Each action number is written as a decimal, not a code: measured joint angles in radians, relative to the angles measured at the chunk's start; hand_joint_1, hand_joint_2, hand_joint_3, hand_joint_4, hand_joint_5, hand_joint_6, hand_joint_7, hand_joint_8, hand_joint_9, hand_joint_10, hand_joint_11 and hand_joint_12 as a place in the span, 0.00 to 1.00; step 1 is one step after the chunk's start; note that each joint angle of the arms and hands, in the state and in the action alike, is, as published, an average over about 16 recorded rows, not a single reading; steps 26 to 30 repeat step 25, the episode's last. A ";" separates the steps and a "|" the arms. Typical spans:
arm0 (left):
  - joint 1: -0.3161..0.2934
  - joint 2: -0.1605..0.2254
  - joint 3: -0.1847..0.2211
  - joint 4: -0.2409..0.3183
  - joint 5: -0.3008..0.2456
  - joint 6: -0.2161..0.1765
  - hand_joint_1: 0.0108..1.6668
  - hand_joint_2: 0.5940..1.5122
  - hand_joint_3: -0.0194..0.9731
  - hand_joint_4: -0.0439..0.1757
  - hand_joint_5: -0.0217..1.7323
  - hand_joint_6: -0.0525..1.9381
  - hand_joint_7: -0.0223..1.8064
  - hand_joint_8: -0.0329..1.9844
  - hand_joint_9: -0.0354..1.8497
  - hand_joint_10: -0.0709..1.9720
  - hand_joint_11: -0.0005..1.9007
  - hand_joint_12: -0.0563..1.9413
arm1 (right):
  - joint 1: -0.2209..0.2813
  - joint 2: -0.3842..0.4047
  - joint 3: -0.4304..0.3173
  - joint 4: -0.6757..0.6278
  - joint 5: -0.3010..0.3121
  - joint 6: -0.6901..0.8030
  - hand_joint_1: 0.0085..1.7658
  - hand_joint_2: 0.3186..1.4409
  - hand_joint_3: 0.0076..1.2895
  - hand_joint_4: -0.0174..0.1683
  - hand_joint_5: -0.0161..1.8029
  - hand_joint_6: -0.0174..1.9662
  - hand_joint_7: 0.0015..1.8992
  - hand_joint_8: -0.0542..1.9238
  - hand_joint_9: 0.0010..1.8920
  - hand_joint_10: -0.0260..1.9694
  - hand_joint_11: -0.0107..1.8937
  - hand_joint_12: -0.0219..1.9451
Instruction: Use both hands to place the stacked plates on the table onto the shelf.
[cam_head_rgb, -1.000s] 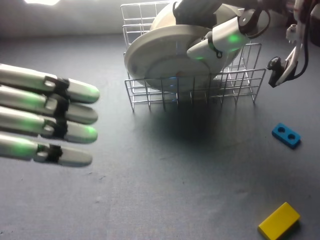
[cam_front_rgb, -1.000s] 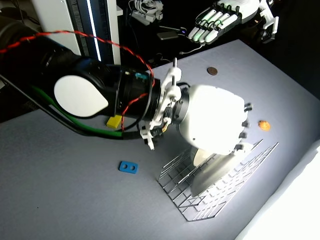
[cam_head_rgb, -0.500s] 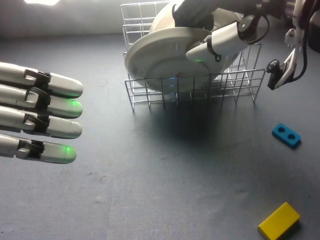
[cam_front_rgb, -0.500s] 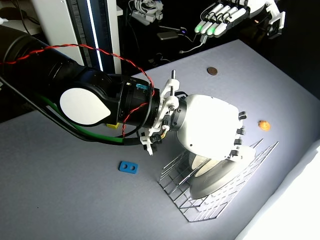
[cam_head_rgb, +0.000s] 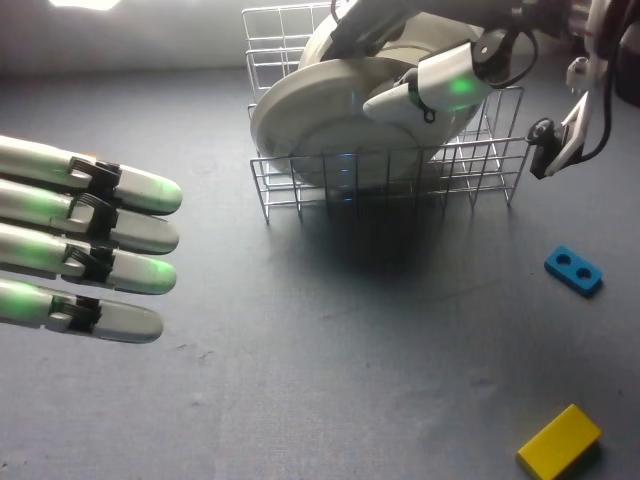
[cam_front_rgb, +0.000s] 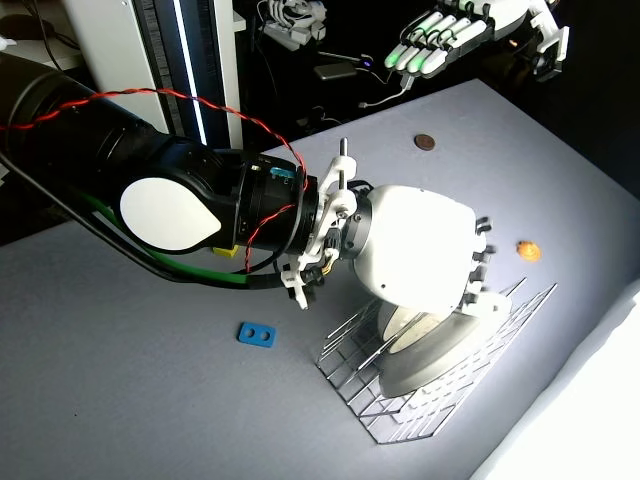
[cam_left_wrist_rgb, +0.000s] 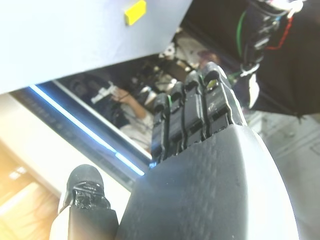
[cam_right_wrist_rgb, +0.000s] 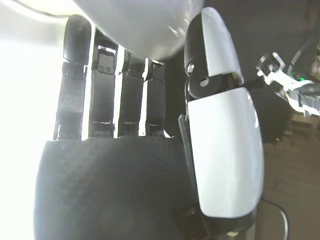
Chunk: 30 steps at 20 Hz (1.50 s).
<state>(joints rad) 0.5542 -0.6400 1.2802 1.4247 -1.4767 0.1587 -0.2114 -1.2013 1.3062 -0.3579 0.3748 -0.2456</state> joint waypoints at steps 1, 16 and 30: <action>-0.001 -0.002 0.001 0.002 0.000 0.000 0.01 0.58 0.02 0.21 0.12 0.03 0.09 0.02 0.08 0.04 0.01 0.08 | 0.000 0.005 -0.004 -0.003 0.009 -0.002 0.63 0.64 0.00 0.05 0.44 0.21 0.48 0.06 0.39 0.21 0.19 0.71; -0.012 -0.015 0.008 0.023 -0.004 -0.001 0.02 0.61 0.02 0.21 0.28 0.24 0.28 0.25 0.26 0.28 0.19 0.35 | -0.066 0.181 -0.219 -0.199 0.281 -0.163 0.40 0.62 0.00 0.09 0.39 0.24 0.39 0.27 0.35 0.32 0.18 0.75; -0.016 -0.018 0.008 0.031 -0.007 -0.002 0.12 0.65 0.02 0.20 0.57 0.64 0.58 0.65 0.56 0.69 0.51 0.78 | -0.147 0.281 -0.342 -0.292 0.381 -0.246 0.19 0.70 0.00 0.27 0.55 0.63 0.56 0.68 0.57 0.68 0.52 0.92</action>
